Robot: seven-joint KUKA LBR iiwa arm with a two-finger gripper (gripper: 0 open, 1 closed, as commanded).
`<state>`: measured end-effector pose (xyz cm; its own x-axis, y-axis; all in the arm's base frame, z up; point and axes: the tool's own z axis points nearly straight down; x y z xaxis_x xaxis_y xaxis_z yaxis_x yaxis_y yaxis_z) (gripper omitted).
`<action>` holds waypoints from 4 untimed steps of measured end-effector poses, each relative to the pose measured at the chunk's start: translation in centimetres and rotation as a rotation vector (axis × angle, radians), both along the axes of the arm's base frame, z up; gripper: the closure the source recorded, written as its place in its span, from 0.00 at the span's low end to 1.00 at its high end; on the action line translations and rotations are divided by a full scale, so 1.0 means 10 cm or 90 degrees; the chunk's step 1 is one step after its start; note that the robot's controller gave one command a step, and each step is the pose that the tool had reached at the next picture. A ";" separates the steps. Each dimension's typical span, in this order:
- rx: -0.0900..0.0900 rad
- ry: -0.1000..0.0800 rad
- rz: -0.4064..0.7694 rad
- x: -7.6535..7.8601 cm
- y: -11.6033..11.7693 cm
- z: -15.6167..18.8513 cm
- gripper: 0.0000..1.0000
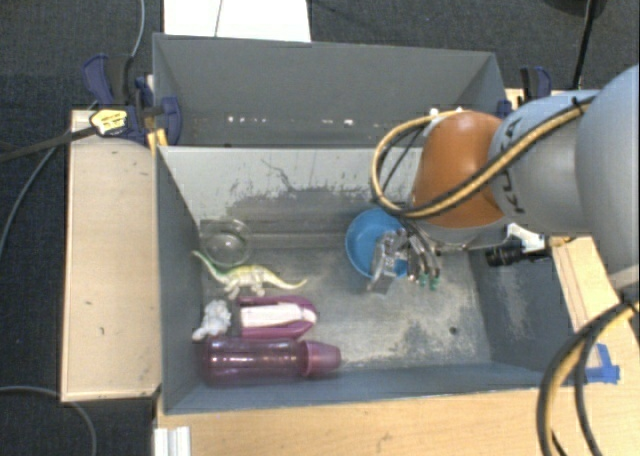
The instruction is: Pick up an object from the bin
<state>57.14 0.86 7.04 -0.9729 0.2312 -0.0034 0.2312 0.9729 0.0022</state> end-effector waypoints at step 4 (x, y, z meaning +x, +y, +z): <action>0.000 0.003 0.020 -0.02 -0.01 1.52 1.00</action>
Offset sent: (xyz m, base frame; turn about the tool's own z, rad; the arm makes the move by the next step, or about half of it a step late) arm 0.0106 -0.0063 0.1263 -0.0243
